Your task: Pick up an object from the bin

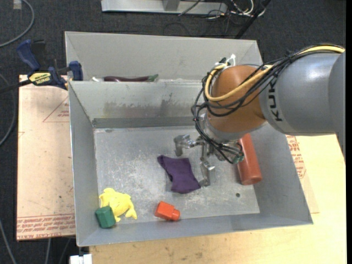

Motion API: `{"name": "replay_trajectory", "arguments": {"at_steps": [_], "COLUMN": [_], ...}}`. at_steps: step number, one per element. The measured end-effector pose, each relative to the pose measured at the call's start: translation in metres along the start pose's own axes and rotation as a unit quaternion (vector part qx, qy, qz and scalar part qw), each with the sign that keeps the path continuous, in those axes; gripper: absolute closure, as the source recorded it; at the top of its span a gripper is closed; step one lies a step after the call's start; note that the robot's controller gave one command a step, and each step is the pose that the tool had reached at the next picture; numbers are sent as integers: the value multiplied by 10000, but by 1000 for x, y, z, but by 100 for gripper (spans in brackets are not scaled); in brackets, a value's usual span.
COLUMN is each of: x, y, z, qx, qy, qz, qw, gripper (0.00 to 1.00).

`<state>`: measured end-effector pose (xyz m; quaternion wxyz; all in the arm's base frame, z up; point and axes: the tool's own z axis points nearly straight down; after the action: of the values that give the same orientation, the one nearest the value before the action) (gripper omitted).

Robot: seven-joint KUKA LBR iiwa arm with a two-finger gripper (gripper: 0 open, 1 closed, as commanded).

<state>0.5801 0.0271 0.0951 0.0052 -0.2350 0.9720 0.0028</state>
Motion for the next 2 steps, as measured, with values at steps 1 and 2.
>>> {"name": "replay_trajectory", "arguments": {"at_steps": [1,2], "x": [0,-4], "y": [0,16], "z": [0,0], "qx": [0,12], "qy": [1,-1], "qz": [-2,337], "qw": [10000,9994], "gripper": [0,0]}}
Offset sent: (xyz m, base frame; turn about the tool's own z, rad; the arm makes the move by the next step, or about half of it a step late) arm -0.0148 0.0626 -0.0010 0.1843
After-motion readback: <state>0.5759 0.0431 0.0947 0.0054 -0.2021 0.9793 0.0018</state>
